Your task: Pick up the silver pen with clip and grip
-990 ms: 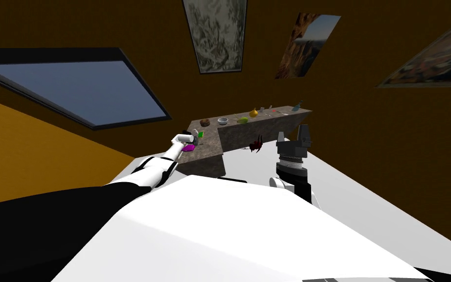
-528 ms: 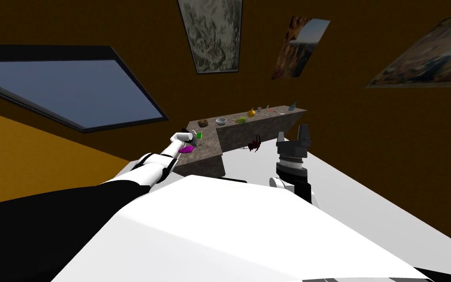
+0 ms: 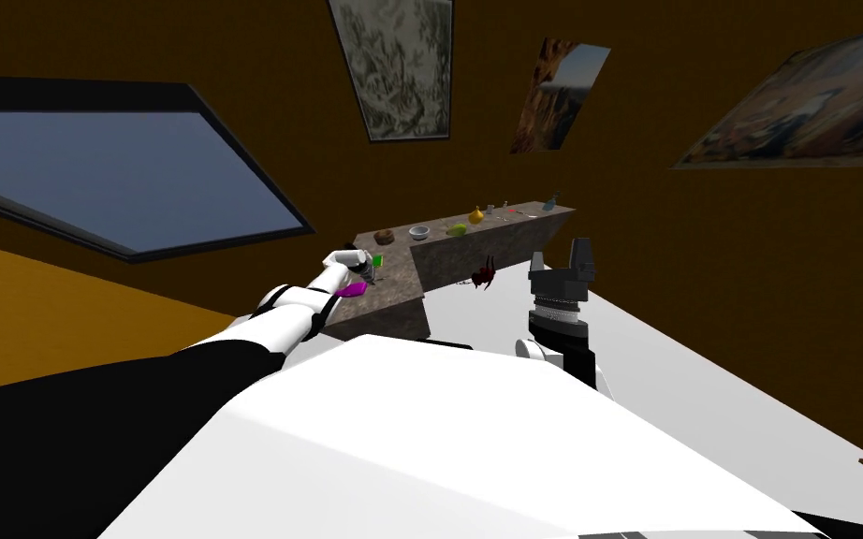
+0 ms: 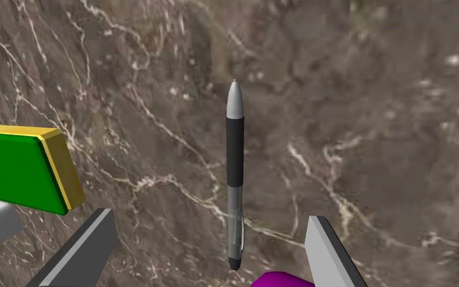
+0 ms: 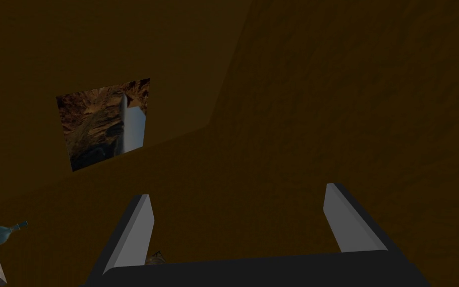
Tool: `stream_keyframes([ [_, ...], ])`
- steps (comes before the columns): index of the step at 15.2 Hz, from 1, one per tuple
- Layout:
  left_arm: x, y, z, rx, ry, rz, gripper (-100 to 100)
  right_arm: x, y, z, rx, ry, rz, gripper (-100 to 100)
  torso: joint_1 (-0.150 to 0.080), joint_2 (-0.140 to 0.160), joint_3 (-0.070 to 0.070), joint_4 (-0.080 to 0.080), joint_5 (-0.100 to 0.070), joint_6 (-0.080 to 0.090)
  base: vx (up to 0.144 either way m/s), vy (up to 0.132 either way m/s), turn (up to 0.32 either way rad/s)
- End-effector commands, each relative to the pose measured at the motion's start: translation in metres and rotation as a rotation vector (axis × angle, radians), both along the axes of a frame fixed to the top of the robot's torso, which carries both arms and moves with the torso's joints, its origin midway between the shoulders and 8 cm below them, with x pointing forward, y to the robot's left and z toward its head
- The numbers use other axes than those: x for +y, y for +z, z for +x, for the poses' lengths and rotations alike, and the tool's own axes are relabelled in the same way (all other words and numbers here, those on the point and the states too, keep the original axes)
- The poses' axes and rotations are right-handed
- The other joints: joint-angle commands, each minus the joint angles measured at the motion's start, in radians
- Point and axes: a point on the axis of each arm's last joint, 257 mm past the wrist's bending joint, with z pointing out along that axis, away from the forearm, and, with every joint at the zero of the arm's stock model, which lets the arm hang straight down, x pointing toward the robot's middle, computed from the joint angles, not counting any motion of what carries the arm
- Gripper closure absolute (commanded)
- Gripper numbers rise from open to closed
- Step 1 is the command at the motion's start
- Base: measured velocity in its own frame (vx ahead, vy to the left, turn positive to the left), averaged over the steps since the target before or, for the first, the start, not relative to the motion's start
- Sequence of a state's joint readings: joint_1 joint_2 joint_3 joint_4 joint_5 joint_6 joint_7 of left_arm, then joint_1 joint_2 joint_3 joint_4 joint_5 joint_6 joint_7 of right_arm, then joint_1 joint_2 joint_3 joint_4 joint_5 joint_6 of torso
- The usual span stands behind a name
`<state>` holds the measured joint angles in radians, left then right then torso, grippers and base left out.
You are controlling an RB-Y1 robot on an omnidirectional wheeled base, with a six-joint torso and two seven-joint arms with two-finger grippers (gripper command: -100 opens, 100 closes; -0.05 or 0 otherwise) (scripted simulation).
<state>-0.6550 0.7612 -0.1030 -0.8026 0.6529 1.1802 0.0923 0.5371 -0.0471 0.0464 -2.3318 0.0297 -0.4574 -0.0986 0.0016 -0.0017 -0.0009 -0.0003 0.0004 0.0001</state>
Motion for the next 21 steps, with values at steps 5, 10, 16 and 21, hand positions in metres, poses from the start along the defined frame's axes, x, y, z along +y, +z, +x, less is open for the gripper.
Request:
stream_keyframes([
  [5,-0.004,-0.005,-0.020,0.094,0.051,-0.058,-100,0.000,0.000,0.000,0.000,0.000,0.000,0,0.000,0.000,0.000,0.000,0.000,0.000,0.011,0.017,-0.060],
  [10,-0.017,-0.014,-0.014,0.095,0.049,-0.060,-100,0.000,0.000,0.000,0.000,0.000,0.000,0,0.000,0.001,0.000,0.000,0.000,0.000,0.003,0.023,-0.005],
  [16,-0.031,-0.023,-0.005,0.096,0.042,-0.059,100,0.000,0.000,0.000,0.000,0.000,0.000,0,0.000,0.001,0.001,0.000,0.000,0.000,-0.010,0.036,0.007],
  [21,-0.031,-0.022,-0.007,0.095,0.042,-0.058,100,0.000,0.000,0.000,0.000,0.000,0.000,0,0.001,-0.002,-0.001,-0.001,0.001,0.000,-0.001,0.002,0.006],
])
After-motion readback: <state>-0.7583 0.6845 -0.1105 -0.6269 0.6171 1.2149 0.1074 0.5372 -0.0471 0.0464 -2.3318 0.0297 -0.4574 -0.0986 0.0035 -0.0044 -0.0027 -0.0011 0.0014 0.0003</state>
